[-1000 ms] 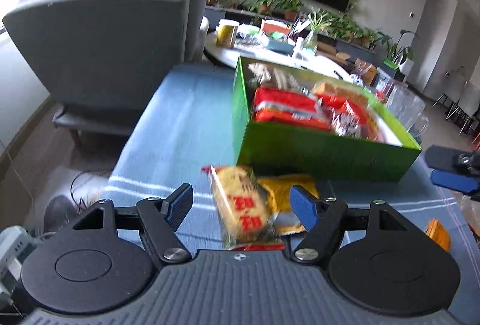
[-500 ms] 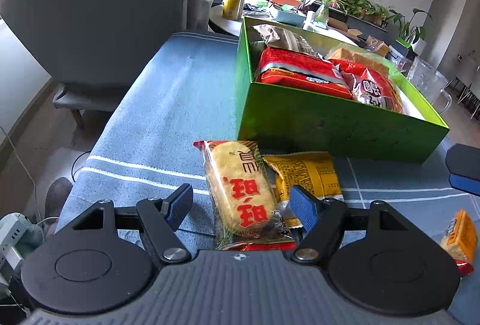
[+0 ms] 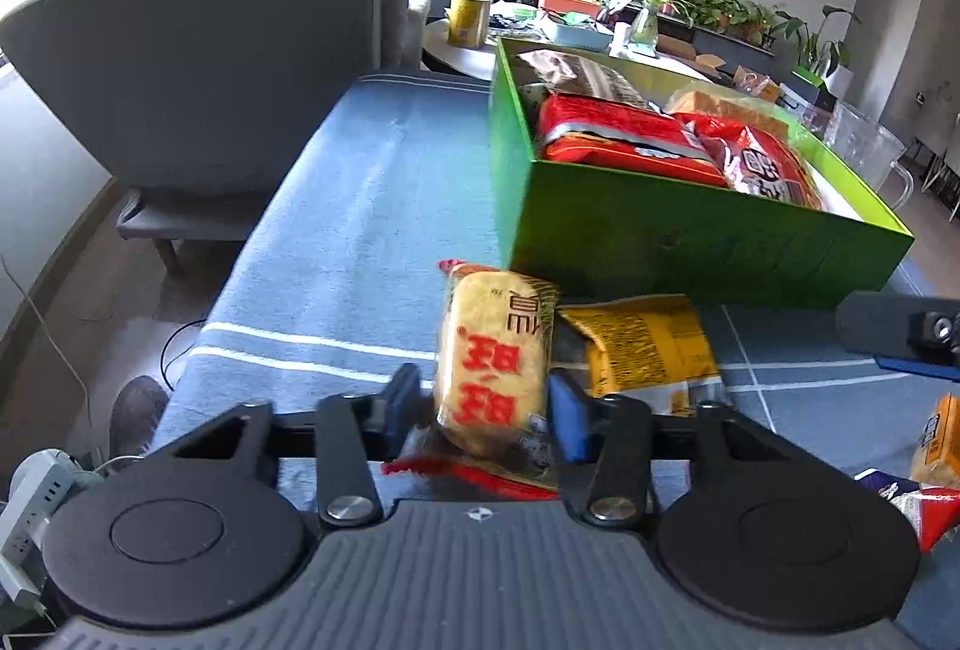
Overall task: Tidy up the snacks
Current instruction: 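Grasp the yellow cake packet with red print using the left tool, then grasp the yellow packet with the right tool while the left tool carries the cake packet into the box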
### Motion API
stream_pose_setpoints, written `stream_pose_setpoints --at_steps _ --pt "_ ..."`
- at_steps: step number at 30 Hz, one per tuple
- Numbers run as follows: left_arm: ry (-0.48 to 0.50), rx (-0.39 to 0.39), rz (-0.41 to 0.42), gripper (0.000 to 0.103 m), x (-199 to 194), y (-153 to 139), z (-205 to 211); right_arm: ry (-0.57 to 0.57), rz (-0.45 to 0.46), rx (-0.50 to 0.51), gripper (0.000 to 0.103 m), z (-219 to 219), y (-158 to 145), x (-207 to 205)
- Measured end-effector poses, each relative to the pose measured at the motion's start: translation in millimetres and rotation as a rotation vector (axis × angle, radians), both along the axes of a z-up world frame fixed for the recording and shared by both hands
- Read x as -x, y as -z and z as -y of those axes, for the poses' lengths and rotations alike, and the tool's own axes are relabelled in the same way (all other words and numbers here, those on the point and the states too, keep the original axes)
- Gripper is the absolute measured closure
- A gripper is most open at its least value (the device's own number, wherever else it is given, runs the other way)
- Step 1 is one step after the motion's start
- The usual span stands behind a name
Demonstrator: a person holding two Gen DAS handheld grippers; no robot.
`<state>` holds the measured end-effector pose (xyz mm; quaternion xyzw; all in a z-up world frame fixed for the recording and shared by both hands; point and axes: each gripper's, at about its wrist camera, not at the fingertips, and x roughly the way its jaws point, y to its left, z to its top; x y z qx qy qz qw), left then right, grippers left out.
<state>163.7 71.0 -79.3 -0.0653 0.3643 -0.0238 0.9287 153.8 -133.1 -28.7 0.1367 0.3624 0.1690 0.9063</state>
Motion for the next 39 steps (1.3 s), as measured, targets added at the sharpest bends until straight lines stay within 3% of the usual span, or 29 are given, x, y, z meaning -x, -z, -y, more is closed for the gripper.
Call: stream_pose_setpoints --at_steps 3,28,39 --pt "-0.013 0.036 -0.002 0.063 3 -1 -9 -0.009 -0.011 0.020 0.031 -9 3 -2" --pt "-0.091 0.088 0.060 0.064 41 -10 -52 -0.017 -0.091 0.246 0.028 -91 33 -32" --pt "-0.096 0.106 0.064 0.064 43 -8 -56 -0.010 -0.071 0.317 0.023 -108 44 -34"
